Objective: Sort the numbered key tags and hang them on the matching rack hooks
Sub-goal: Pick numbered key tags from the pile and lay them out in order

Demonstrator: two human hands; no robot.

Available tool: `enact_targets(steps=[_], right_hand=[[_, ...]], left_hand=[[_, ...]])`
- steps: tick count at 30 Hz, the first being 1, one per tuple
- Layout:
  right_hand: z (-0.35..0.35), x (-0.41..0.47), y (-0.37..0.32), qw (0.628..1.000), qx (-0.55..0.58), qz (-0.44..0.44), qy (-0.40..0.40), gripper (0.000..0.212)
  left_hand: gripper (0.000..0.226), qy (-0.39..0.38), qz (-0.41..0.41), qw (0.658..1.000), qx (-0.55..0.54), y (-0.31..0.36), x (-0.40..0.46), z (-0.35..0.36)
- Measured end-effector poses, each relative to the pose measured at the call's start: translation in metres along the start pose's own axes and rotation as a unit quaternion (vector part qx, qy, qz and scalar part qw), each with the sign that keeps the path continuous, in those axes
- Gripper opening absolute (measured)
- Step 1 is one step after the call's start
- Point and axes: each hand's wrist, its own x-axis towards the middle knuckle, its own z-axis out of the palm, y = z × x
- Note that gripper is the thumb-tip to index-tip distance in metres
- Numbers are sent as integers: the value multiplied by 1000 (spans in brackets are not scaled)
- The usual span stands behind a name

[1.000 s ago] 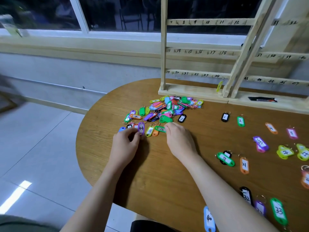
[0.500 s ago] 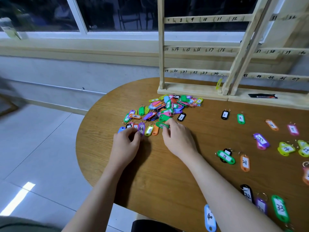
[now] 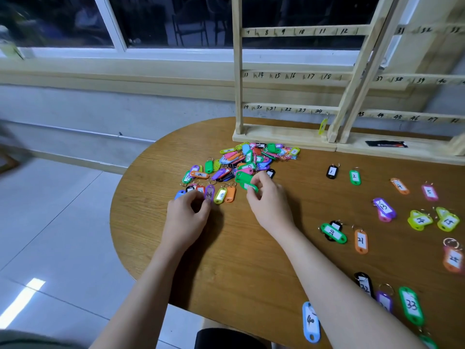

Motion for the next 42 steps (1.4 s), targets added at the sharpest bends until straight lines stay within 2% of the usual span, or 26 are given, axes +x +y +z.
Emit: enact_targets(steps=[3,8,13,18,23,28,33,37,42], right_hand=[[-2,-1,-1,1000,11,-16,-4,3],[-3,1,-1,1000,0,2,-12,25],[-5,-4,-11,1000,0,-2,-2,31],[-12,-23,-16,998,43,13,42,27],[-46,-39,-12,993,96,39,63,20],[-89,-52,6,983,141,64,101,11],[-130,-72,25,974,167,82,128,4],[-160,-92,43,973,169,97,128,5],[-200,-123,67,973,156,113,127,18]], left_hand=[[19,-2,2,1000,3,1,0,-1],[17,0,8,1000,4,3,1,-1],[24,13,27,999,-22,5,-2,-4],[27,-16,35,999,37,5,-4,-3],[11,-34,3,999,-18,17,-1,-9],[4,-124,-25,985,-121,39,2,-17],[9,-216,23,965,-147,91,-9,-3],[26,-251,50,955,-149,128,-27,20],[47,-310,127,929,-155,168,-53,56]])
